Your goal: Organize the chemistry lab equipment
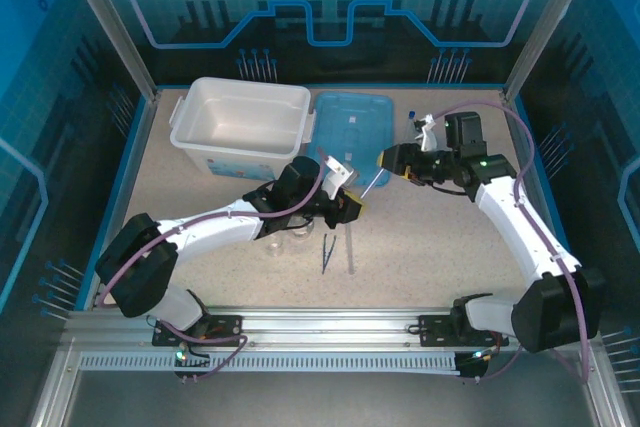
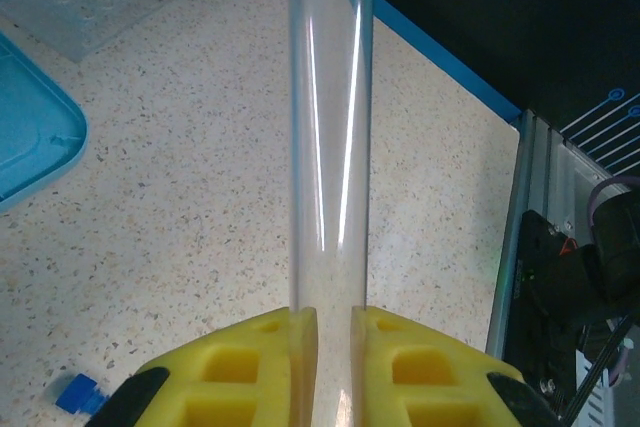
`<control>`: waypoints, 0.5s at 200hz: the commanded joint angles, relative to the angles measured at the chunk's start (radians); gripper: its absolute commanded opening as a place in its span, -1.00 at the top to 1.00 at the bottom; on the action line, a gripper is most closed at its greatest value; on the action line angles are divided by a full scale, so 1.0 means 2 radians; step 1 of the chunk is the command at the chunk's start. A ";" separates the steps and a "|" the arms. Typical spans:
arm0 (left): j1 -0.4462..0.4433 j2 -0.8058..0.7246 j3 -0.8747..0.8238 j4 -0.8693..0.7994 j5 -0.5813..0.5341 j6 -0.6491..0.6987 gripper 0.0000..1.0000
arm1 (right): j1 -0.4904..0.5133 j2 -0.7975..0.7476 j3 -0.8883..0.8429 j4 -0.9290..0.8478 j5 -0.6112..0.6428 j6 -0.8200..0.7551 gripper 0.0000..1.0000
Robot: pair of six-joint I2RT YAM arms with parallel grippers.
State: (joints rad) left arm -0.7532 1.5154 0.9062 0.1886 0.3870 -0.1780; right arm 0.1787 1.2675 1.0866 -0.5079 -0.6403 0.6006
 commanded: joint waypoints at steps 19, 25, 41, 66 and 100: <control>-0.004 -0.011 -0.003 -0.005 0.020 0.023 0.76 | -0.006 0.016 -0.009 0.019 -0.052 -0.009 0.06; -0.005 -0.010 -0.003 -0.005 0.021 0.024 0.76 | -0.006 0.018 -0.008 0.021 -0.054 -0.010 0.09; -0.006 -0.011 -0.005 -0.005 0.022 0.025 0.76 | -0.007 0.024 -0.009 0.024 -0.060 -0.011 0.17; -0.007 -0.012 -0.006 -0.006 0.024 0.028 0.76 | -0.006 0.029 -0.013 0.035 -0.068 -0.007 0.28; -0.008 -0.012 -0.004 -0.007 0.021 0.029 0.76 | -0.006 0.027 -0.018 0.037 -0.069 -0.007 0.45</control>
State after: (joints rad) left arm -0.7624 1.5154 0.9062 0.1837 0.4061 -0.1497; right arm 0.1772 1.3178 1.0607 -0.4477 -0.7433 0.5941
